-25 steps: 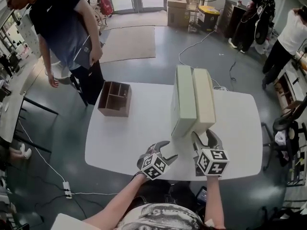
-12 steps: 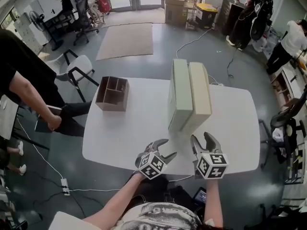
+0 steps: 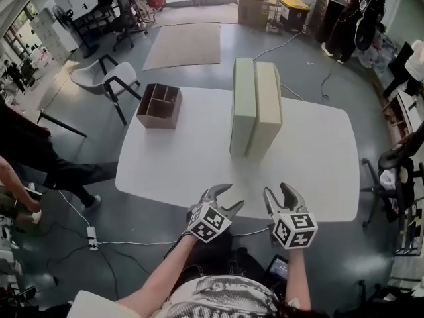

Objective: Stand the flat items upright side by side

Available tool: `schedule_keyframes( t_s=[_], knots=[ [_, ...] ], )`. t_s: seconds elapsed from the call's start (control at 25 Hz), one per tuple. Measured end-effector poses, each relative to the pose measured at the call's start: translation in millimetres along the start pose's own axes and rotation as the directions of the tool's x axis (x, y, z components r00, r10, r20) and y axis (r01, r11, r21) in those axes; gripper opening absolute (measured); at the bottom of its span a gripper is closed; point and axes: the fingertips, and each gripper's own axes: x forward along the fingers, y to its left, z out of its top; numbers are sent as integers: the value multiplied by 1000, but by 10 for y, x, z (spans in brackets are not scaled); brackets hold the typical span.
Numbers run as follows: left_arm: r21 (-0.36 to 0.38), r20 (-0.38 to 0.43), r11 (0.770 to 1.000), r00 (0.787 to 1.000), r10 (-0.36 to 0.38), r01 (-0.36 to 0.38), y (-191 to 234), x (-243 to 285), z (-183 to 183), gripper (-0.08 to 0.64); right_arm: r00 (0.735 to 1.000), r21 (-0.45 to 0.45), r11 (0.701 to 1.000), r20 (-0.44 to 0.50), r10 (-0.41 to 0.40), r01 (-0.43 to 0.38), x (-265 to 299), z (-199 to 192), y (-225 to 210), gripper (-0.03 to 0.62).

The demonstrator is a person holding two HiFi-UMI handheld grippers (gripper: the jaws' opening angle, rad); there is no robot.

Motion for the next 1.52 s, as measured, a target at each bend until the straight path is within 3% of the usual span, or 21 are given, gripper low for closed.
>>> schedule_keyframes(
  t_s=[0.28,0.4,0.68,0.84,1.04,1.52],
  knots=[
    [-87,33,995,998,55,-52,-505,-377,32,225,997,-34,996,16,77,-77,-548,-358,207,147],
    [-128,62,989,994,88,-79,-678,-545,54,175,994,-46,994,31,104,-103,-743,-472,291,87],
    [-206,112,972,984,136,-111,-997,-873,61,107,987,-78,985,39,155,-152,-1067,-680,451,30],
    [-213,120,971,983,136,-108,-1135,-981,37,61,983,-82,982,50,174,-170,-1183,-748,515,-14],
    [-197,128,977,986,105,-78,-1333,-1021,97,26,977,-109,973,40,207,-202,-1286,-810,565,-14],
    [-139,142,990,989,37,-17,-1466,-929,325,14,975,-127,969,36,219,-213,-1323,-772,513,-11]
  ],
)
